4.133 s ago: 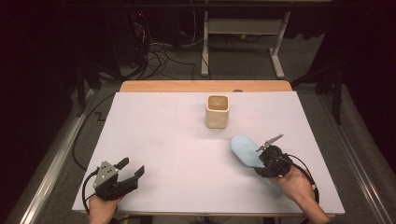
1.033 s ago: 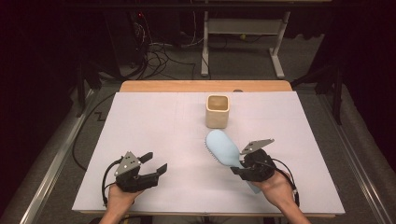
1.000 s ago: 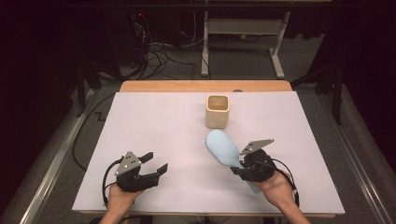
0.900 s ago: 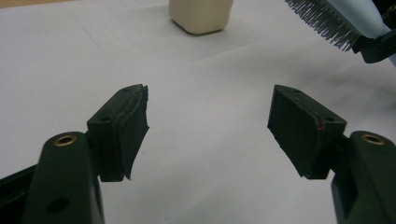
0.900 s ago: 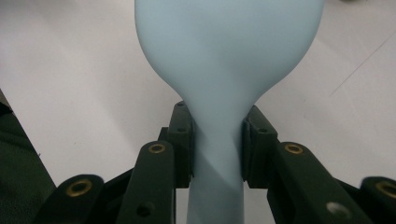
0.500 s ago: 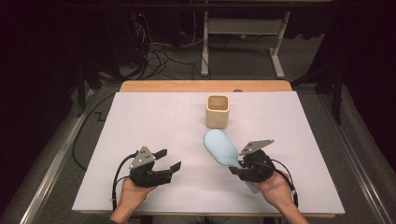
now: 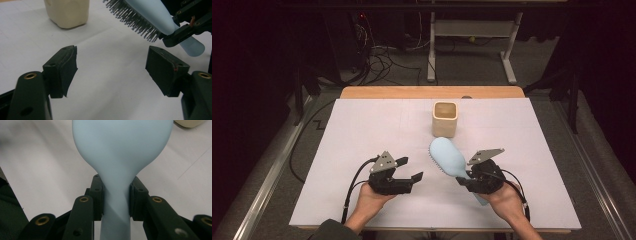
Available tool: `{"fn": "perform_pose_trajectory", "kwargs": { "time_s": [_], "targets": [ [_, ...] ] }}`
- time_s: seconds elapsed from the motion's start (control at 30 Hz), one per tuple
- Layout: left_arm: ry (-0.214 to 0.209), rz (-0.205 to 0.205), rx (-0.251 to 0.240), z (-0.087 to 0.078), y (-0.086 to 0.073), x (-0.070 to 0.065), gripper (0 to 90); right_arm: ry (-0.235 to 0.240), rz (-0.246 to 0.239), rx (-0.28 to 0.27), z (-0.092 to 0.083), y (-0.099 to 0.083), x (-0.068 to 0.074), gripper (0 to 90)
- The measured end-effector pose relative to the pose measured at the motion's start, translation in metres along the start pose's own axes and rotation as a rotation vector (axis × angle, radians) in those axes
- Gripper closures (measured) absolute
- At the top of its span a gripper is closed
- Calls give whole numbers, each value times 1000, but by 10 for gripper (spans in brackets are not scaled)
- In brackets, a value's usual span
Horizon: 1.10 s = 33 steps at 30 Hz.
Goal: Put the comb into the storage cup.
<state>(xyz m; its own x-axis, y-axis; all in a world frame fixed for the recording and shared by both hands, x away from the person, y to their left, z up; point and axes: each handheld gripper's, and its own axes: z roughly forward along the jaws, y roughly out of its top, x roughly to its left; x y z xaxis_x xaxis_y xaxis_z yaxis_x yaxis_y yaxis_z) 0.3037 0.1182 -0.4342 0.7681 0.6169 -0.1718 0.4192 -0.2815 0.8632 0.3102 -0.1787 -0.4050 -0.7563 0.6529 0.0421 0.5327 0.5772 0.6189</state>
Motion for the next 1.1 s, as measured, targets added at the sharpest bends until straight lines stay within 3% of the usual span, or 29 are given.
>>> {"fn": "perform_pose_trajectory", "kwargs": {
  "time_s": [0.23,0.67,1.1],
  "targets": [
    [-34,16,14,8,4,-4,241,3,-8,-5,2,3,2,709],
    [-121,-5,34,27,13,-13,224,1,-17,-19,2,6,4,709],
    [-156,-27,24,38,23,-18,160,5,-34,-59,0,6,6,708]
  ]
}}
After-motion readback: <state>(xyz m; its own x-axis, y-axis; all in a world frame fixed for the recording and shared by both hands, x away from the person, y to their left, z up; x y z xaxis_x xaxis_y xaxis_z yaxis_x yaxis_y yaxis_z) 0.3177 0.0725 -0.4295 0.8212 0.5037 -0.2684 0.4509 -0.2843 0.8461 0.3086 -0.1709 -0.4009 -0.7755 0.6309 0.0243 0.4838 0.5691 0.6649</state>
